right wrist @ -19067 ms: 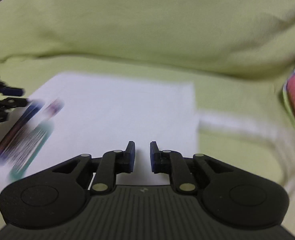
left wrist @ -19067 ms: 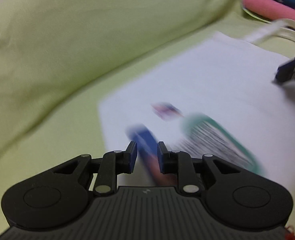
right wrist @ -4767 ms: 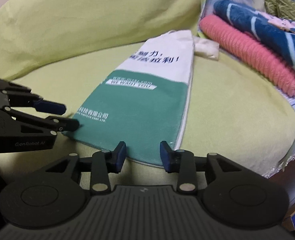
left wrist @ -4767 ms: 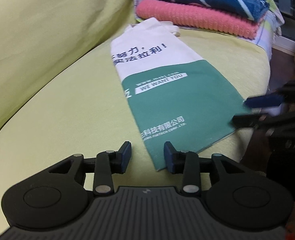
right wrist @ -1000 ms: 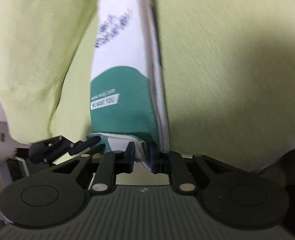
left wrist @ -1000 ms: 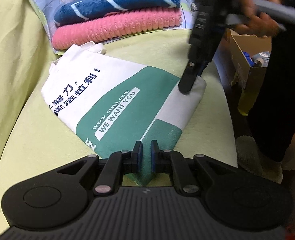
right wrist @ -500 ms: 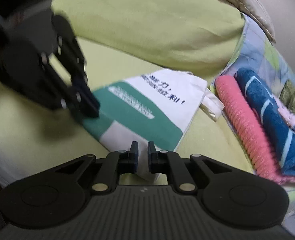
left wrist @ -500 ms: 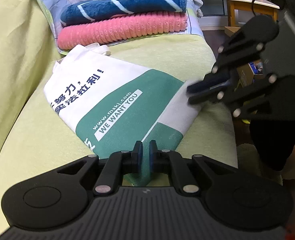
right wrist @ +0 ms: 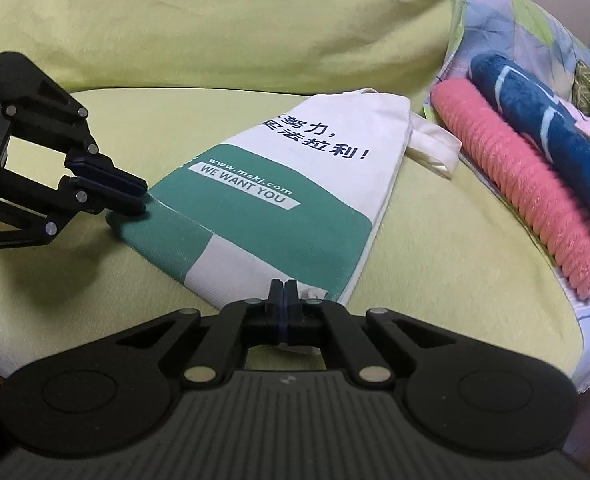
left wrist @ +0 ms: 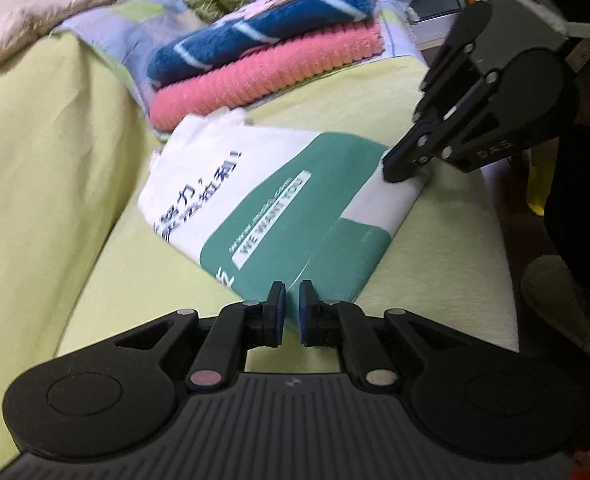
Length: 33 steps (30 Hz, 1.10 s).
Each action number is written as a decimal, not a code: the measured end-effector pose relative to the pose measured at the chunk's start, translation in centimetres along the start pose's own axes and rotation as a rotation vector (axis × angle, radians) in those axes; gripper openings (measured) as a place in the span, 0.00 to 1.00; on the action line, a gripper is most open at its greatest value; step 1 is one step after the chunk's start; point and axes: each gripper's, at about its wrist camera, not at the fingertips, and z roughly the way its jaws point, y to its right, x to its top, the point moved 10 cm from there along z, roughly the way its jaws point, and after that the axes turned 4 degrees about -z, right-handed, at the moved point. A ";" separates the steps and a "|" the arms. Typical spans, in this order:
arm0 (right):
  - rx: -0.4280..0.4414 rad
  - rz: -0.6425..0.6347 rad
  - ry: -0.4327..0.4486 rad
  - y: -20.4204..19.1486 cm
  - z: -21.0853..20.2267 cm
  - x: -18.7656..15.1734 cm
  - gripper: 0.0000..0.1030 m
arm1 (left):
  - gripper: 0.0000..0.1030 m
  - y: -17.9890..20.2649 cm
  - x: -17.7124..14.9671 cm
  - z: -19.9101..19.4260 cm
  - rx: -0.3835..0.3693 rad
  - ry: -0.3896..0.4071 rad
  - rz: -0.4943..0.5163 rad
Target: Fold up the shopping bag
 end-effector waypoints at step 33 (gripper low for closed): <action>0.095 0.032 0.021 0.1 -1.3 0.1 0.03 | 0.18 4.1 -2.7 1.1 -0.003 -0.008 0.800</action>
